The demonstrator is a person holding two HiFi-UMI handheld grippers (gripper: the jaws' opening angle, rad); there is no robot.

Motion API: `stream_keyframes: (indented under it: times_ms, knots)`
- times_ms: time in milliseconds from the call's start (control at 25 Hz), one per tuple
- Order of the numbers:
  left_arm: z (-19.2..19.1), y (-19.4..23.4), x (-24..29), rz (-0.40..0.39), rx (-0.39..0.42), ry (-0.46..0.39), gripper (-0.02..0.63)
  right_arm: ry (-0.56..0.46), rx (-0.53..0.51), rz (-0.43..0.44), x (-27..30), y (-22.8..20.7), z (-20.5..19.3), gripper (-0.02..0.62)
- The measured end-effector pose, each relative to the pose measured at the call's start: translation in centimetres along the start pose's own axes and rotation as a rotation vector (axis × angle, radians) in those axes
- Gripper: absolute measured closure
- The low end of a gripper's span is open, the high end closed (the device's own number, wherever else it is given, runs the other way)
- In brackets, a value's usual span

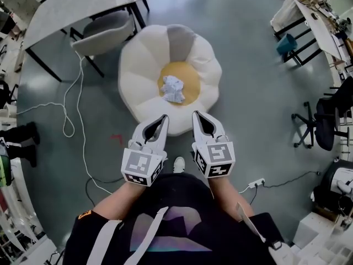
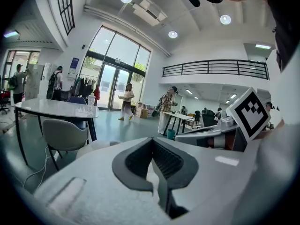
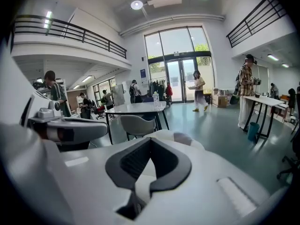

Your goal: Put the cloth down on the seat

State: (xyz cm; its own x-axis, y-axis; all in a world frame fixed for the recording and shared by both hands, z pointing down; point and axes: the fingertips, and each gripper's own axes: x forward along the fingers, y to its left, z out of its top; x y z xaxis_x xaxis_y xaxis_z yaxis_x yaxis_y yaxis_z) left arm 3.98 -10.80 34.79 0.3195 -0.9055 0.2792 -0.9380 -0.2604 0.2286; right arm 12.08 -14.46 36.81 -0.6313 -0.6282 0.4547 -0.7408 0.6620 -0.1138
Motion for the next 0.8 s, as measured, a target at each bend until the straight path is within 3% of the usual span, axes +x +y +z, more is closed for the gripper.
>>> stream_keyframes:
  times_ms: [800]
  knots:
    - [1.2,-10.0,-7.3,0.085,0.042,-0.091,0.606,-0.064,-0.099,0.122,-11.8,2.4,-1.0,0.594]
